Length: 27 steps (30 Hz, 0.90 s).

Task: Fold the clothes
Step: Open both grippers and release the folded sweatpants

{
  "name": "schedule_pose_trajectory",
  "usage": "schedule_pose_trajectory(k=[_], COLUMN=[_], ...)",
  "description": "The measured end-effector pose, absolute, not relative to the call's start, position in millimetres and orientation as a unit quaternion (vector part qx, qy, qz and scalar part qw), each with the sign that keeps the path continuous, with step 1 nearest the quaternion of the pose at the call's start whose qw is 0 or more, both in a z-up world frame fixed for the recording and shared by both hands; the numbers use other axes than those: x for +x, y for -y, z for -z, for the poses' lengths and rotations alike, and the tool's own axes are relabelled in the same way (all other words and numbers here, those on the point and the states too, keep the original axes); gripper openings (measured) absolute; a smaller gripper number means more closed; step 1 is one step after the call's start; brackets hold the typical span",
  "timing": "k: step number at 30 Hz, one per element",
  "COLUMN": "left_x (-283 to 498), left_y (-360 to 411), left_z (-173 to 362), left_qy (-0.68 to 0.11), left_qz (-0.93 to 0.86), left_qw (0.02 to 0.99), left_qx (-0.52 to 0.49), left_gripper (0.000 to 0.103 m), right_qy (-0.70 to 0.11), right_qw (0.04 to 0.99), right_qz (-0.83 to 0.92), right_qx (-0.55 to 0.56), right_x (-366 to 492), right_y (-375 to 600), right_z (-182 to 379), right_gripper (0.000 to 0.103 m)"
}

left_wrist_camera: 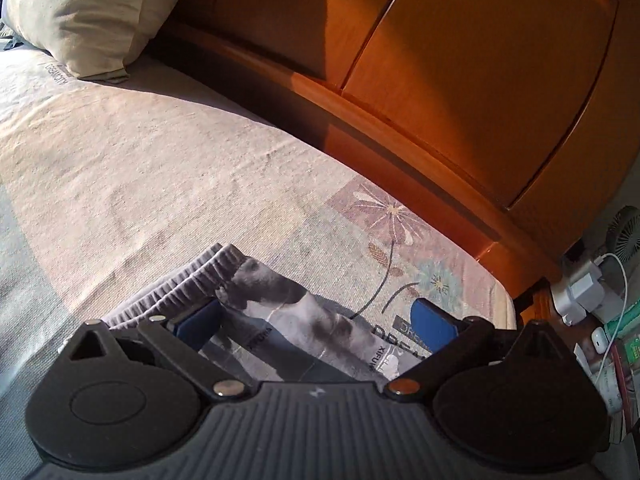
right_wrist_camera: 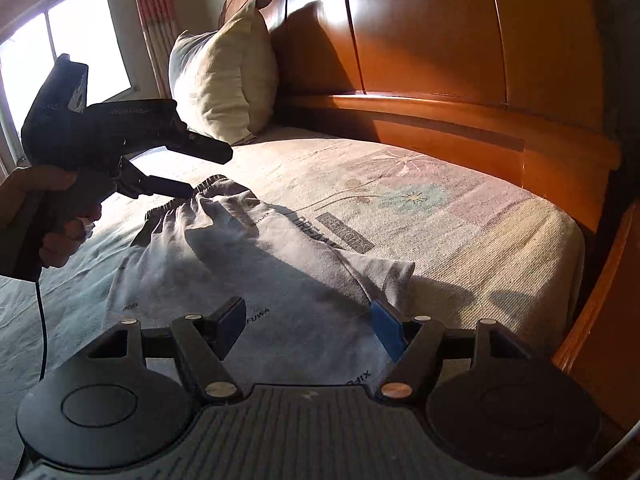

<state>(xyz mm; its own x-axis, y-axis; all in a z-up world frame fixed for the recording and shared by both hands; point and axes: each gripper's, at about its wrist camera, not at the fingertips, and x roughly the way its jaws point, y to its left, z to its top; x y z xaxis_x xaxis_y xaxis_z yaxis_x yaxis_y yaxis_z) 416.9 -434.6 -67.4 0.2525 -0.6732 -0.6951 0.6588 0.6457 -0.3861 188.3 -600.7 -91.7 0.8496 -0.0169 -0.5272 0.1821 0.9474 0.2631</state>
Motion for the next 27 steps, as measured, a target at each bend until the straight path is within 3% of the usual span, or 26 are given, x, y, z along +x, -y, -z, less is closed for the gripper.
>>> schedule_pose_trajectory(k=[4,14,27], left_x=[423,341,226], left_y=[440,388,264], left_z=[79,20,21], left_qy=[-0.458,-0.408,-0.364], left_qz=[0.396,0.412,0.322], left_qw=[0.796,0.802,0.851], left_qx=[-0.015,0.145,0.198], left_gripper=[0.100,0.101,0.102], right_qy=[-0.266,-0.245,-0.331], right_qw=[0.948,0.952,0.943], right_qz=[0.056,0.058,-0.013], right_qx=[0.165,0.174,0.026], right_x=[185,150,136], right_y=[604,604,515], right_z=[94,70,88], right_gripper=[0.077,0.079,0.082])
